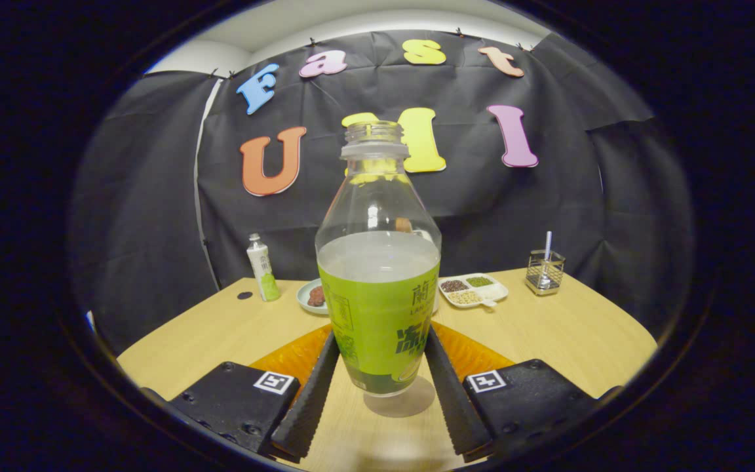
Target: Take the bottle from table, then pour the juice into the cup, finally place the bottle on the coaster
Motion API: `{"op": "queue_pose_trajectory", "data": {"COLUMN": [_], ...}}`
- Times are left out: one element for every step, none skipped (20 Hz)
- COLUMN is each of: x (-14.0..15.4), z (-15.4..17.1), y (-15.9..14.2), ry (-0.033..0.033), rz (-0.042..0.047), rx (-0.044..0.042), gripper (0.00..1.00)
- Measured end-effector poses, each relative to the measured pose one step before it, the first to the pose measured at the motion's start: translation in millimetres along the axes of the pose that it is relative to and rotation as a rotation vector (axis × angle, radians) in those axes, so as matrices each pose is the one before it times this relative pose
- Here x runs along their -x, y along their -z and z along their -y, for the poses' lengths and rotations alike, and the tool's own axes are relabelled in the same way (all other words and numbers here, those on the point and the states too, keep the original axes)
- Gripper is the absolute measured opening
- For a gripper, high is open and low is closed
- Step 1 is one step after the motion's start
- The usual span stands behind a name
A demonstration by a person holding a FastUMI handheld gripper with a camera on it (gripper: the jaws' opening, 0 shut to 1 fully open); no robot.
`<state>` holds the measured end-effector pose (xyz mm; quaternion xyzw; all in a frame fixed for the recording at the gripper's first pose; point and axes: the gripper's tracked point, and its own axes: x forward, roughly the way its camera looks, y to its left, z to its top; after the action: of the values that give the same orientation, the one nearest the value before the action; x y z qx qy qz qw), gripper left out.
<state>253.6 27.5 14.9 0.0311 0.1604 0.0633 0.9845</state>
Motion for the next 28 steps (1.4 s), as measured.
{"op": "queue_pose_trajectory", "data": {"x": [-8.51,-8.19,-8.10,-6.69,-6.84,-5.04,-3.26,-3.52,-3.05,-3.60,-2.97,0.29,-1.56,-1.20,-0.12,-0.50,0.34,0.88,0.47,0.72,1.38,-0.51,1.12,0.90,1.31,-0.22,0.44,0.88], "z": [0.67,1.63,0.48,-0.31,-0.48,0.34,-0.05,0.09,0.34,0.53,0.61,0.80,1.58,1.81,-0.27,-0.50,-0.13,-0.35,-0.03,-0.52,-1.60,-0.47,-0.51,-0.32,-1.30,0.38,0.09,0.25], "y": [8.42,6.50,5.95,7.75,4.40,2.70,2.16,2.77,2.52,2.73,2.06,2.31,0.94,2.67,-0.90,0.22,0.25,-0.02,-0.16,0.16,0.27,0.04,0.32,0.17,0.18,0.66,0.15,0.56], "ry": [0.00750,0.00973,0.00101,0.00516,0.00173,0.00231,0.00273,0.00353,0.00338,0.00338,0.00464,0.00539,0.00758,0.00503,0.00099,0.00303,0.00303,0.00166,0.00173,-0.00117,-0.00330,-0.00135,-0.00047,-0.00045,-0.00089,0.00100,0.00223,0.00137], "rz": [-0.01719,-0.01589,-0.01261,-0.02386,-0.01413,-0.01062,-0.00608,-0.00344,-0.00562,-0.00674,-0.00877,-0.00814,-0.00029,-0.00119,0.00403,0.00157,-0.00108,0.00189,0.00093,-0.00287,-0.00296,-0.00317,-0.00099,-0.00439,-0.00600,-0.00413,-0.00209,-0.00410], "rx": [0.00505,0.00155,-0.00226,0.00411,0.00439,0.00644,0.00593,0.00510,0.00584,0.00474,0.00461,0.00345,0.00059,0.00264,0.00538,0.00426,0.00182,0.00275,0.00161,-0.00277,-0.00489,0.00159,0.00063,-0.00093,-0.00182,-0.00043,-0.00108,-0.00150], "gripper": [0.81,0.81,0.81,0.81,0.82,0.82,0.82,0.82,0.82,0.82,0.82,0.82,0.82,0.82,0.82,0.82,0.82,0.82,0.82,0.82,0.83,0.83,0.83,0.84,0.85,0.86,0.94,0.97]}}
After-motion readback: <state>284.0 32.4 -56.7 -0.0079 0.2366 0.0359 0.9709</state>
